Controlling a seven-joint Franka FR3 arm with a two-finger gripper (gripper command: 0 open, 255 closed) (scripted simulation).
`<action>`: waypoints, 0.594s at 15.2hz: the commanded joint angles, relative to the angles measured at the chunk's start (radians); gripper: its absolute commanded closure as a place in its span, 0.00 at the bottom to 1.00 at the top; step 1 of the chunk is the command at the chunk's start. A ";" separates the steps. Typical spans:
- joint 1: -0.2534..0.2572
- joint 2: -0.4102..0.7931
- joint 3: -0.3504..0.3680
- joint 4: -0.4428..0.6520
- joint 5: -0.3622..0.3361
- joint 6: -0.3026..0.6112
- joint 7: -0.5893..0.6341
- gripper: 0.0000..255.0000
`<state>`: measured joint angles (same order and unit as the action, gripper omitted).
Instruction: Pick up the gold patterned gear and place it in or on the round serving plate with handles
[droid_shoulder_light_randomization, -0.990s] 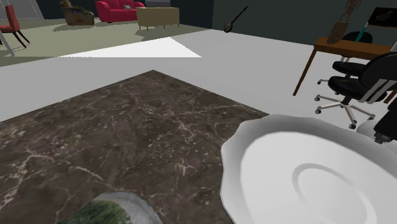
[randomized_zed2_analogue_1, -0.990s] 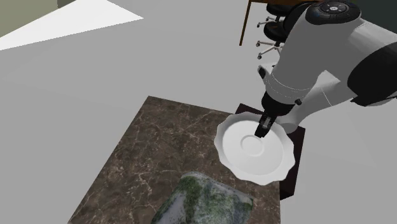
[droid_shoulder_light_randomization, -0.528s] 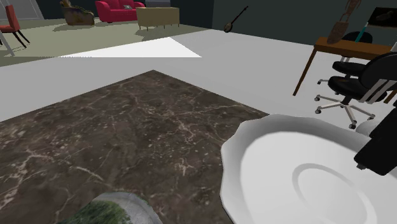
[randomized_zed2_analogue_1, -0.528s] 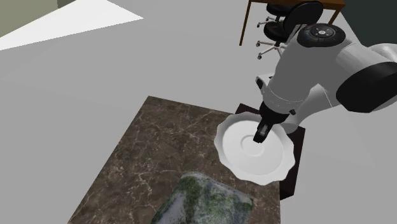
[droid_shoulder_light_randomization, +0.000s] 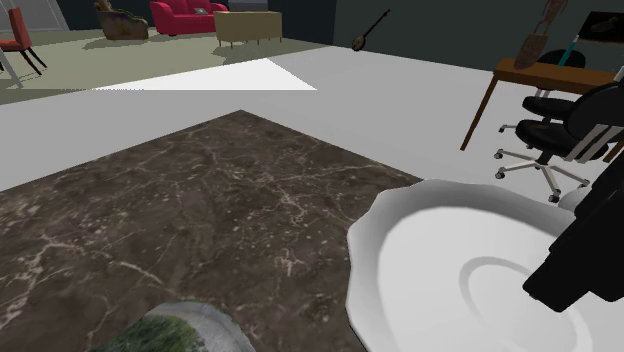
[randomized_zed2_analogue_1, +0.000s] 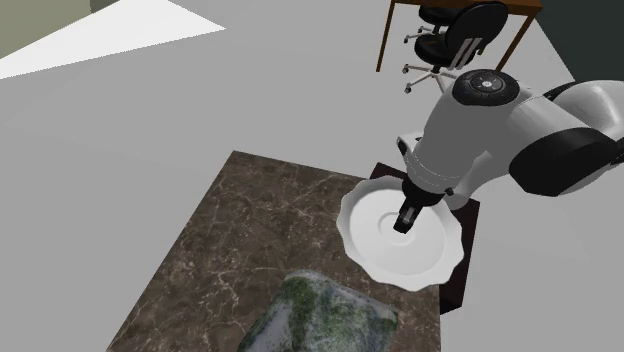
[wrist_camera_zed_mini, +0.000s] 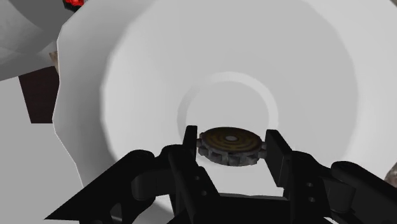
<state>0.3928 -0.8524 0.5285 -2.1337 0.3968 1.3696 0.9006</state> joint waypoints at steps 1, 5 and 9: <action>0.001 -0.002 0.001 -0.007 0.001 0.005 -0.001 1.00; 0.001 -0.002 0.001 -0.007 0.002 0.005 -0.001 1.00; 0.001 -0.002 0.001 -0.007 0.001 0.005 -0.001 0.00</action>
<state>0.3934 -0.8547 0.5299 -2.1406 0.3983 1.3746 0.8999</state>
